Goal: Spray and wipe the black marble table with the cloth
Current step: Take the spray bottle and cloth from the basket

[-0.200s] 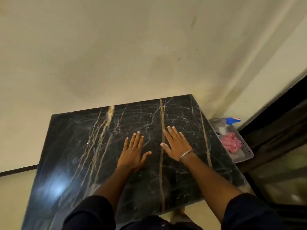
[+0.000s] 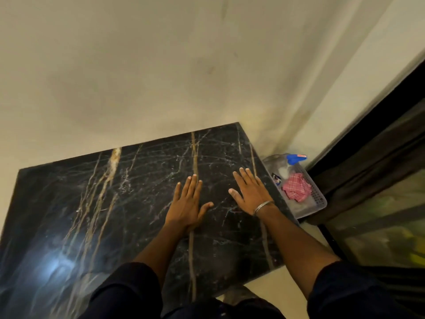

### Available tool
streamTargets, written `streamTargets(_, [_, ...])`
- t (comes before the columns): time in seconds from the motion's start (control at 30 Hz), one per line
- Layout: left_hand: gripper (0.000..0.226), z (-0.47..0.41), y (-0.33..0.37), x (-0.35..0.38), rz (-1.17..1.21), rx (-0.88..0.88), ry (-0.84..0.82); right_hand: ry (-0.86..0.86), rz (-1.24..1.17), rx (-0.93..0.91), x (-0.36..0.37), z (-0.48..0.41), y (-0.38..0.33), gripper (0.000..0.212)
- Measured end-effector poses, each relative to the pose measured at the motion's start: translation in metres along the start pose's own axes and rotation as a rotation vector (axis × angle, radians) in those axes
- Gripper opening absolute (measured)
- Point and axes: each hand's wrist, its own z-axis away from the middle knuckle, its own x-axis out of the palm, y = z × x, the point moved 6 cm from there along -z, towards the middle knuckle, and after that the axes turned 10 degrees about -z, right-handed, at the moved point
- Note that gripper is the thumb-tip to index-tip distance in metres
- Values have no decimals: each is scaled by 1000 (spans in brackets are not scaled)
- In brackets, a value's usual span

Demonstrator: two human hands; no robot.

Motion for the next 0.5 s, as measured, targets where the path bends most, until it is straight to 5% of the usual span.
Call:
streamTargets(0.33, [79, -144, 187, -5, -7, 320, -2, 7, -11, 165, -25, -19, 218, 72])
streamTargets(0.5, [80, -213, 260, 10, 43, 396, -38, -135, 11, 240, 8, -51, 323, 75])
